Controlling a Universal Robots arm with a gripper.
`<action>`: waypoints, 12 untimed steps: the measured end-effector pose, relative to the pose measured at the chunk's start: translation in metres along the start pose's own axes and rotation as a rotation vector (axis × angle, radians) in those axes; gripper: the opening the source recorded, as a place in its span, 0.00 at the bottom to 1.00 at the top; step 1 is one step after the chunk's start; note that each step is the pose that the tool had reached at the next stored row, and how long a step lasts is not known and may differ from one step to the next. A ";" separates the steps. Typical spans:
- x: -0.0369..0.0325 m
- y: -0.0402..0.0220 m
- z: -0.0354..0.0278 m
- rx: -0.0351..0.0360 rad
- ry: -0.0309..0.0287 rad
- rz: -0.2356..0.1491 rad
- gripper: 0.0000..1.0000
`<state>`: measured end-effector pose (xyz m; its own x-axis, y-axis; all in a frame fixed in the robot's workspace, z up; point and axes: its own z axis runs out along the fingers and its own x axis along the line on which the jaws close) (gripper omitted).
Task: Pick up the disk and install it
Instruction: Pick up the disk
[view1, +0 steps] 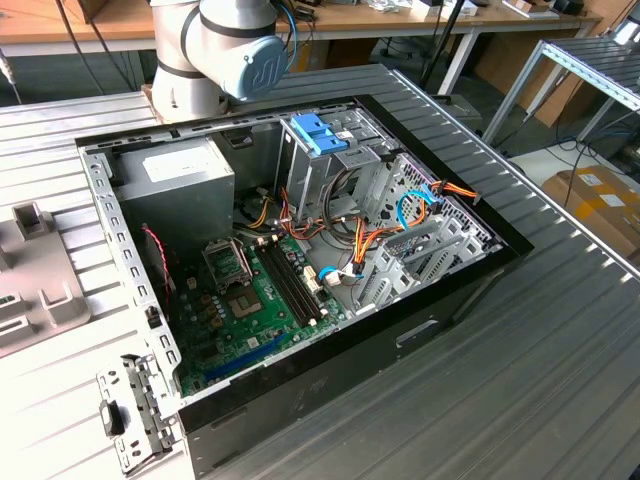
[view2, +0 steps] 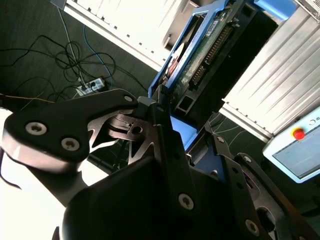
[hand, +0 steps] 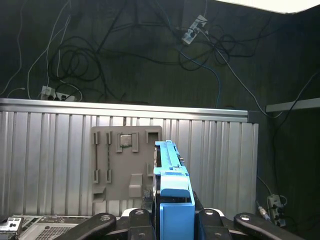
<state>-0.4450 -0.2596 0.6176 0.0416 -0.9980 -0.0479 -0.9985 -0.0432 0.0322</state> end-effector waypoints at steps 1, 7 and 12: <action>0.0000 0.0000 -0.0006 0.0000 0.0000 0.000 0.37; -0.0002 0.0001 -0.0045 0.0000 0.0000 0.000 0.37; -0.0003 0.0003 -0.0076 0.0001 0.0000 0.000 0.37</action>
<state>-0.4450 -0.2596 0.6252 0.0417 -0.9980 -0.0479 -0.9986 -0.0433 0.0320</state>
